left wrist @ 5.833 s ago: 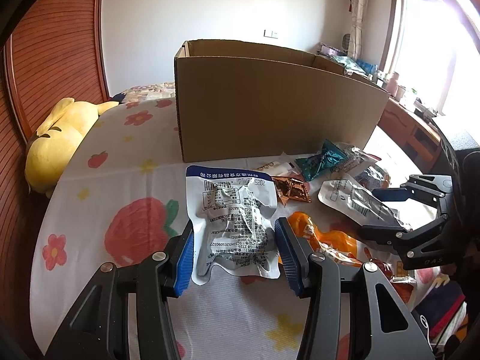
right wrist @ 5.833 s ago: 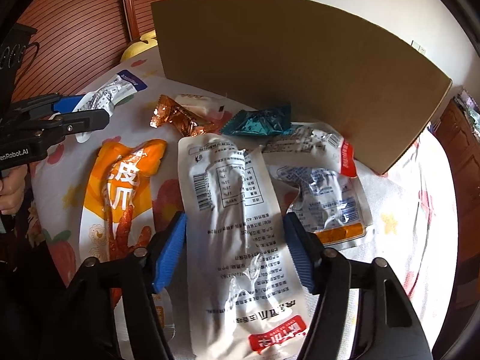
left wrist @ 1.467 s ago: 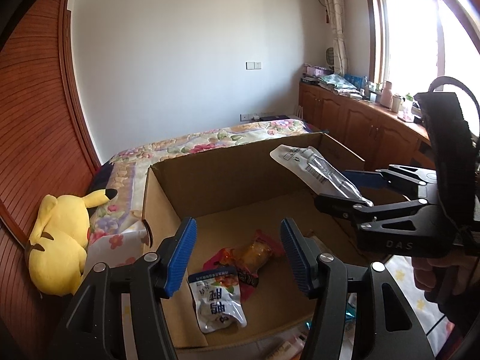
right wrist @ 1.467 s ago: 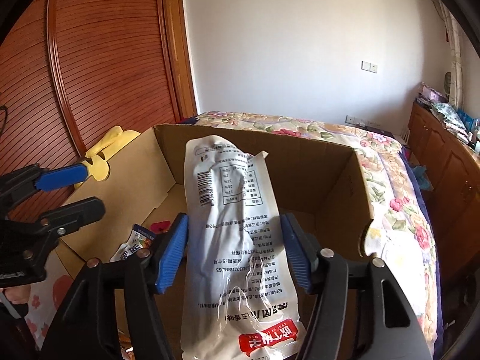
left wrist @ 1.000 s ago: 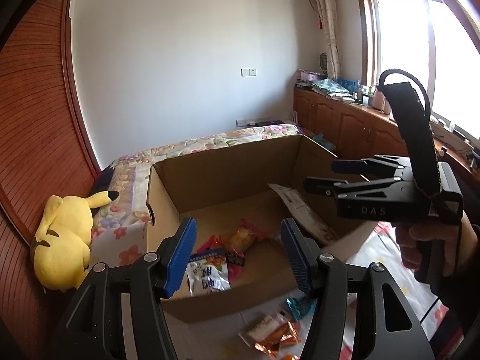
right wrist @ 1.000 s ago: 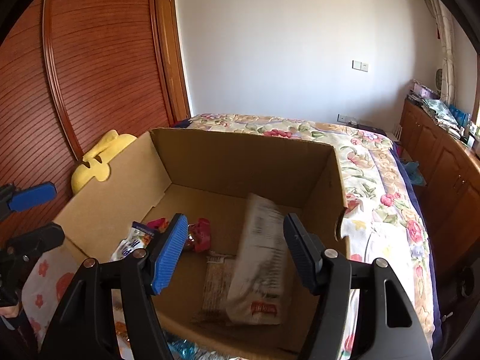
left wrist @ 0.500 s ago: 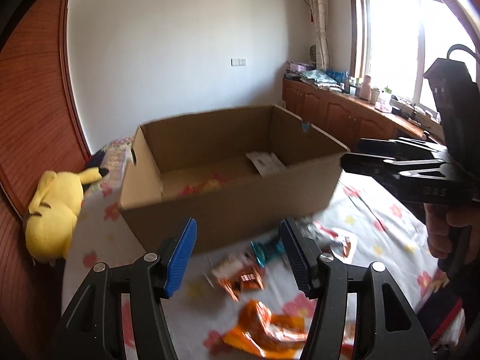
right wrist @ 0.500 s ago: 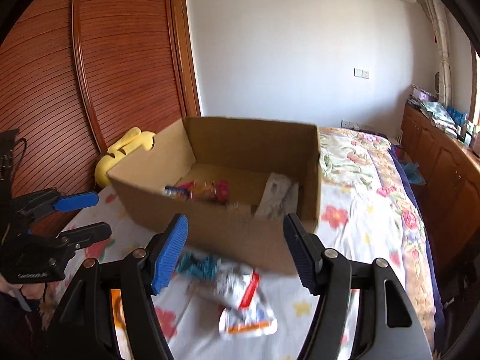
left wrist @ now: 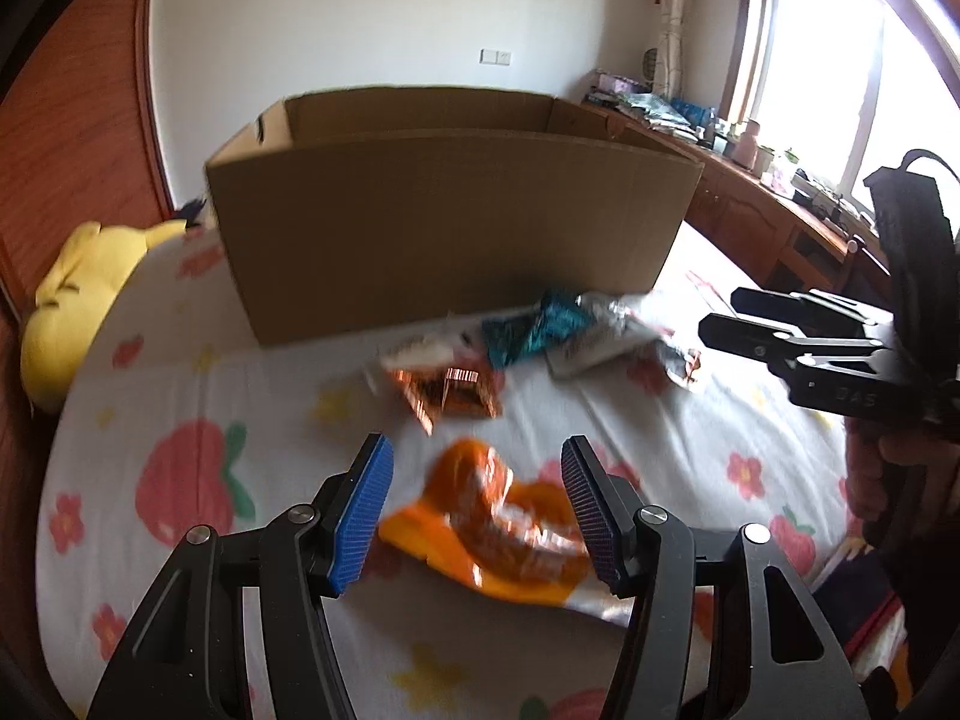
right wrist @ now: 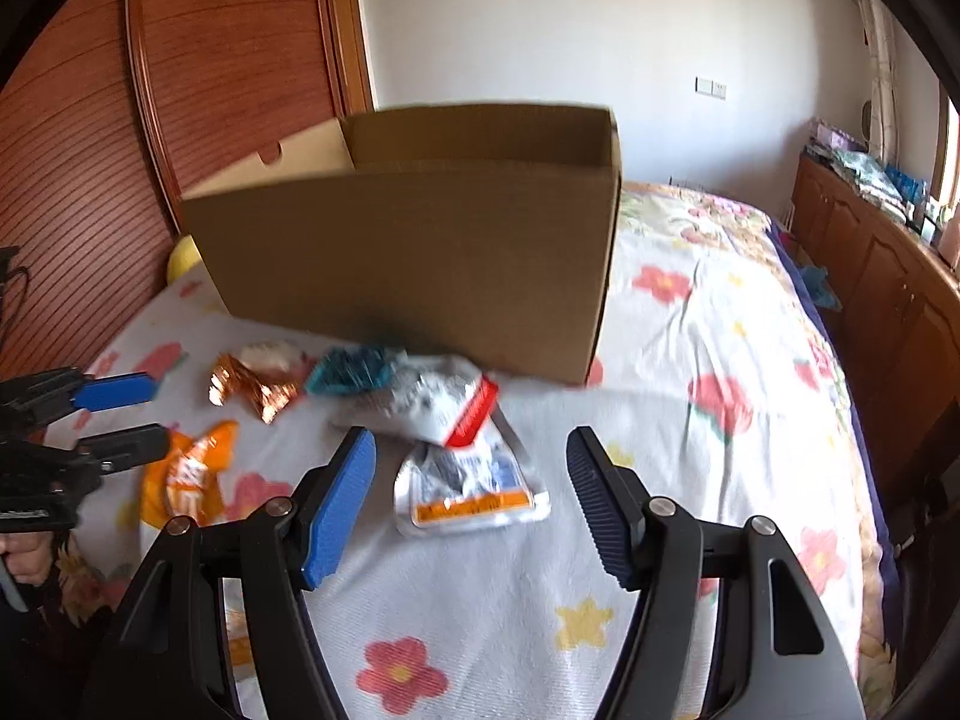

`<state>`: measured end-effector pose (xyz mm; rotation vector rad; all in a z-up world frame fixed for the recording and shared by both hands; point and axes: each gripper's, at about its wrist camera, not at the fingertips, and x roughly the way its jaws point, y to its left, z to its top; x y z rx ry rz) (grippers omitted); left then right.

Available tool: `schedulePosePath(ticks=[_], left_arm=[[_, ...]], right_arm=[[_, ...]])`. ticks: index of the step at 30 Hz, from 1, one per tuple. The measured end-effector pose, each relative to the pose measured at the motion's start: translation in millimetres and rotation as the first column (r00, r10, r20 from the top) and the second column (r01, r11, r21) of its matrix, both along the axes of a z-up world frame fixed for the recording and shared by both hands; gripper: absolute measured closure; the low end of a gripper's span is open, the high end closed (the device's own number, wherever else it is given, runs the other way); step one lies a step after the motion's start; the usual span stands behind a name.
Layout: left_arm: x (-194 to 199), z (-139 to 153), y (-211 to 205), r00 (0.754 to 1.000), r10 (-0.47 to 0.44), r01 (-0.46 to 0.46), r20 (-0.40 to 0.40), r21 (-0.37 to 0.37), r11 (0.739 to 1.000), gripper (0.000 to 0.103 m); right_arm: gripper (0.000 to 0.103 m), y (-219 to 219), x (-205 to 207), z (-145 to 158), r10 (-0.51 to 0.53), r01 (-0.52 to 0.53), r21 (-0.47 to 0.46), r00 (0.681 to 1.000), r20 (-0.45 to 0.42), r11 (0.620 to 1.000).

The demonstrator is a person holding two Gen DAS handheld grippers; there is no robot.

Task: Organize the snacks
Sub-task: 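Move both tools back down to the snack pile in front of the box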

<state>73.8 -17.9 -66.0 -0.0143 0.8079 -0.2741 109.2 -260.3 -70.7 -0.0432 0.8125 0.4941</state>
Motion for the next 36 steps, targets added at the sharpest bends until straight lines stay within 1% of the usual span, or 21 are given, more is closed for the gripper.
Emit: schedulePosePath(ticks=[5,7,10,13,19,25,27,30,31,36], left_arm=[[-8,-1,4,1.0,0.026,-0.025,-0.012,0.016,1.0,0.042],[-16,-3,1,0.999,0.025,-0.025,-0.024,0.004,1.0,0.042],[-19,-3,-1,0.999,0.024,-0.025,-0.04,-0.015,1.0,0.042],[-18,-10,-3,0.998,0.025,-0.027,-0.064,-0.03,0.999,0.042],[-11,-13,1,0.995,0.027,-0.036,-0.093,-0.092,0.995,0.042],[9,-13,0,0.99,0.049,-0.068,-0.132,-0.145,0.987,0.042],[14,-13,-2,0.991,0.056,-0.072,-0.124,-0.132,0.989,0.042],[20,-18,-8,0.991,0.063,-0.074,-0.119,-0.088,0.993,0.042],[20,-17,-11,0.992,0.061,-0.069,-0.106,-0.072,0.995,0.042],[13,-18,-24,0.996,0.036,-0.038,-0.087,-0.019,0.999,0.035]], right_arm=[[0.036,1,0,-16,0.005,-0.005,-0.005,1.0,-0.027,1.0],[0.036,1,-2,-20,0.009,-0.01,-0.012,1.0,-0.03,1.0],[0.036,1,-2,-25,0.017,-0.017,-0.013,0.999,-0.036,1.0],[0.036,1,-1,-25,0.019,-0.019,-0.003,0.999,-0.037,1.0],[0.036,-1,4,-30,0.025,-0.022,0.035,0.996,-0.085,0.999],[0.036,-4,7,-32,0.009,-0.004,0.048,0.995,-0.101,0.999],[0.036,-3,6,-32,0.006,-0.002,0.045,0.995,-0.097,0.999],[0.036,-2,4,-32,0.004,-0.001,0.037,0.996,-0.087,0.999],[0.036,-2,3,-32,0.003,0.0,0.036,0.996,-0.086,0.999],[0.036,-1,2,-33,0.005,-0.002,0.04,0.996,-0.09,0.999]])
